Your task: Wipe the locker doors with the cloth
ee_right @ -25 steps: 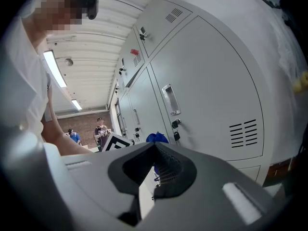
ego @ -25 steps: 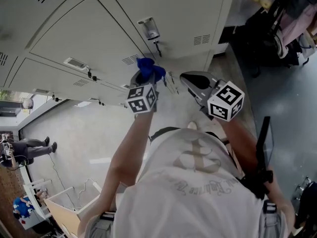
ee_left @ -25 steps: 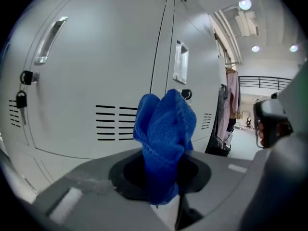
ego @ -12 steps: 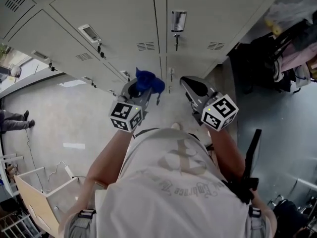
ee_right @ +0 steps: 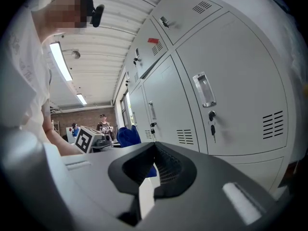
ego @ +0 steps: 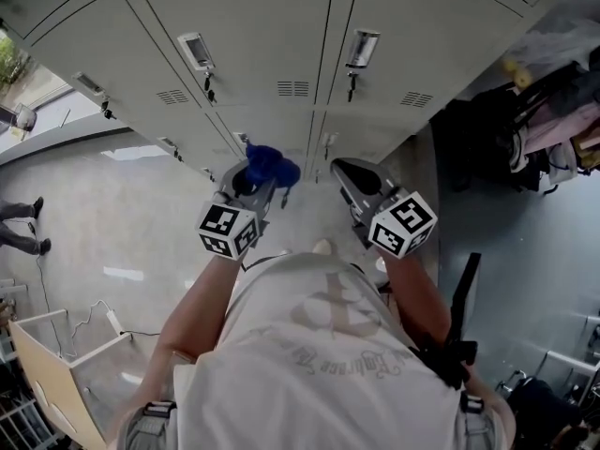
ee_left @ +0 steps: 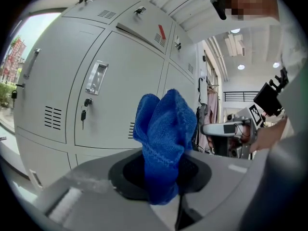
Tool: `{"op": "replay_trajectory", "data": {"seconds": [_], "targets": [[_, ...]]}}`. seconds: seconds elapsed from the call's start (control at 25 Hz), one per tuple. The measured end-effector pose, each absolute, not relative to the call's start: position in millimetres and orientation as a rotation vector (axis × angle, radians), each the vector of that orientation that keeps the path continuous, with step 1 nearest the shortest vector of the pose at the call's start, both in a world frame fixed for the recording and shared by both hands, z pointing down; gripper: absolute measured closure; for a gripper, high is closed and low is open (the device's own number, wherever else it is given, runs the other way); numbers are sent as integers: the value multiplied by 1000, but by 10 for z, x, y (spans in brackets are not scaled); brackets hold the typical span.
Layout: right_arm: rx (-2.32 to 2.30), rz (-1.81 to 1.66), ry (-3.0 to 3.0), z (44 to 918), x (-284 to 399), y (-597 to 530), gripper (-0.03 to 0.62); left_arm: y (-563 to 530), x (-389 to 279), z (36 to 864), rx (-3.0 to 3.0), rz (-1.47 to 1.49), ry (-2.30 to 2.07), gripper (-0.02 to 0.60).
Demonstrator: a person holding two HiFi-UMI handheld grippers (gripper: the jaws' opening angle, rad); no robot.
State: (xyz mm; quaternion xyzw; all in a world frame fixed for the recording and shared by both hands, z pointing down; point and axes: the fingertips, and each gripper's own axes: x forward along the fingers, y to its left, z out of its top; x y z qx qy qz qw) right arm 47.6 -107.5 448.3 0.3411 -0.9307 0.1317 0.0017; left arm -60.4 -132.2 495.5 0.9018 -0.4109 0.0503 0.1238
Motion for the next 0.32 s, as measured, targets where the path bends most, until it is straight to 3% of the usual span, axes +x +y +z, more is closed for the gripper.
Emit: {"op": "replay_trajectory", "data": {"seconds": [0.32], "targets": [[1047, 402, -2913, 4508, 305, -935, 588, -1213, -746, 5038, 2590, 143, -1219, 465]]}}
